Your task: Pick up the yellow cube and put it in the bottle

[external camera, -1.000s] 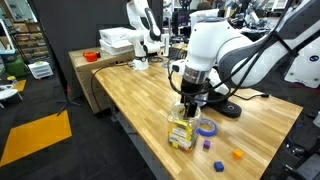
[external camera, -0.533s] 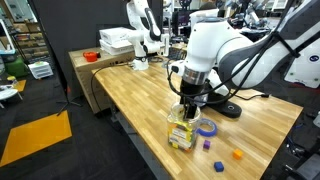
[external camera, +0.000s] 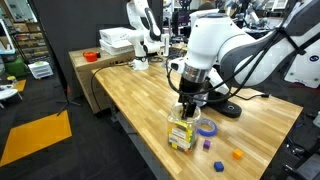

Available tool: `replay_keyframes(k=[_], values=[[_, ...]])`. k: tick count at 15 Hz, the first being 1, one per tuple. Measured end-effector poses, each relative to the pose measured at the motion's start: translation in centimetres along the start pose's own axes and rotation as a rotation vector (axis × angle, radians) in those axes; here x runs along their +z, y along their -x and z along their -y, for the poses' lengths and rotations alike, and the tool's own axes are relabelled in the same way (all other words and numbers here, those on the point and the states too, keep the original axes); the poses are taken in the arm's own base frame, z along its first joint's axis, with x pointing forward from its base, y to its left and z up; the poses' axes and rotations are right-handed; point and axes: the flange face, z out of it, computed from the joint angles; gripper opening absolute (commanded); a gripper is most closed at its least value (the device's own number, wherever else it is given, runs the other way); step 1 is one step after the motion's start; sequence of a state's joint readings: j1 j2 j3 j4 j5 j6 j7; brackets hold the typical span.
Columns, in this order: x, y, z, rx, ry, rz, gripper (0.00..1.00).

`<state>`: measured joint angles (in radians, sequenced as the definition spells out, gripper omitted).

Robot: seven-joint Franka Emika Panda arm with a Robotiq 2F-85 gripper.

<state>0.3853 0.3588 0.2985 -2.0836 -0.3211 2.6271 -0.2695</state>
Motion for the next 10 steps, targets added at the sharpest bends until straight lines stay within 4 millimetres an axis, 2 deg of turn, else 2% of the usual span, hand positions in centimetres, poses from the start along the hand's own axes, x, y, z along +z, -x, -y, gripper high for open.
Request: replay_keyframes(k=[1, 2, 5, 10], values=[[-0.3, 0.0, 0.0, 0.001, 0.004, -0.004, 0.96], [-0.5, 0.0, -0.1, 0.001, 0.007, -0.007, 0.78], [-0.9, 0.2, -0.1, 0.008, 0.013, -0.012, 0.64], [-2.0, 0.9, 0.0, 0.022, 0.033, -0.030, 0.27]])
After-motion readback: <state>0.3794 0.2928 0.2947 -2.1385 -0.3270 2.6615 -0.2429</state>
